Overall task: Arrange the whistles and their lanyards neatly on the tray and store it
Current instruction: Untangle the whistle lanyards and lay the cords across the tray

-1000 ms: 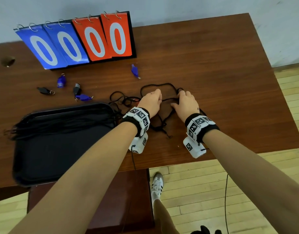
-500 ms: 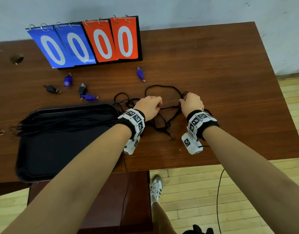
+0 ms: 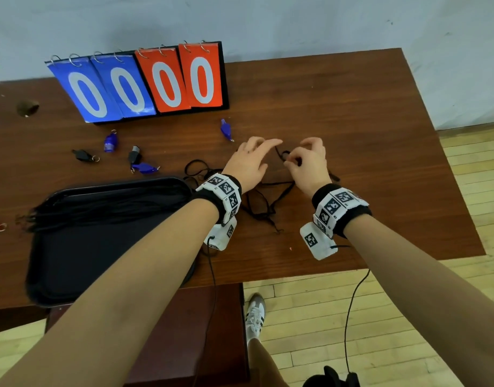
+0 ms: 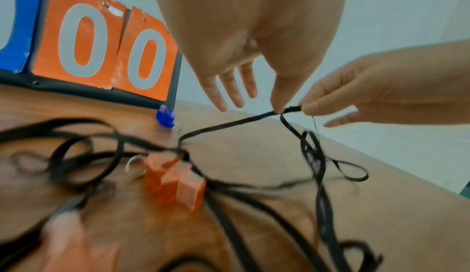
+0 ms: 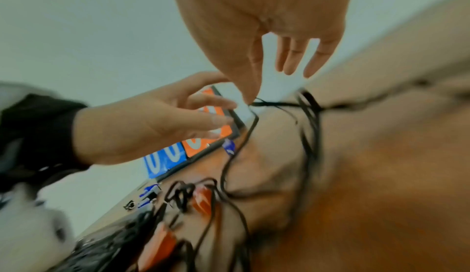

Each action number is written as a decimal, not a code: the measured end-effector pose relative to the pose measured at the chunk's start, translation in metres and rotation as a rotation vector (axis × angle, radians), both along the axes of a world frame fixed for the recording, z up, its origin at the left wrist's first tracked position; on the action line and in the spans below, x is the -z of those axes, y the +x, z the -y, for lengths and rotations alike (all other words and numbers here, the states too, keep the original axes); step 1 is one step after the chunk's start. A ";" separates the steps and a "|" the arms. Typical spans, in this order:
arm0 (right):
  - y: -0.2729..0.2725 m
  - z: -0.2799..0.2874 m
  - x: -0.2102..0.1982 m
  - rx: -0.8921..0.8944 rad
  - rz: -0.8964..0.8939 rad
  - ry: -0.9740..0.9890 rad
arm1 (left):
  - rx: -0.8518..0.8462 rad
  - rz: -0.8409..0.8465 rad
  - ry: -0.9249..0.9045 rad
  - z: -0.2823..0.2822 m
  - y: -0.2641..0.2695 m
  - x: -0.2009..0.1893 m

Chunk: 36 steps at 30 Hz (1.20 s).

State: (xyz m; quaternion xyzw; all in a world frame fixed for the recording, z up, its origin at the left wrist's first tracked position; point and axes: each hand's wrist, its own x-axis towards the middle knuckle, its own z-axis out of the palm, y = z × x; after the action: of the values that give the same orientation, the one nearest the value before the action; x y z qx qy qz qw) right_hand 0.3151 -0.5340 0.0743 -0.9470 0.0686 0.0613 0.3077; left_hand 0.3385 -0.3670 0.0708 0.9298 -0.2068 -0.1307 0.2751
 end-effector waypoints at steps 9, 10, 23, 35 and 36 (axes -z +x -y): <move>0.016 0.001 -0.102 -0.108 0.017 0.272 | -0.049 -0.008 -0.124 0.002 0.020 -0.083; 0.017 0.000 -0.111 -0.092 0.048 0.290 | -0.075 -0.049 -0.171 -0.002 0.020 -0.093; 0.030 -0.056 -0.198 -0.249 0.140 0.569 | -0.164 -0.229 -0.515 -0.065 0.013 -0.186; -0.005 -0.136 -0.150 -0.083 -0.158 0.910 | -0.520 -0.258 -1.012 -0.104 -0.017 -0.184; -0.009 -0.143 -0.147 -0.097 -0.132 0.891 | -0.528 -0.250 -1.009 -0.110 -0.018 -0.182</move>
State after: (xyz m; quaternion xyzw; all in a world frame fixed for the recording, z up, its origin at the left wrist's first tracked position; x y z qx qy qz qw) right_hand 0.3060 -0.3912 0.2212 -0.7183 0.0106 0.1592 0.6772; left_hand 0.3202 -0.2566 0.2530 0.6813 0.0293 -0.0520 0.7295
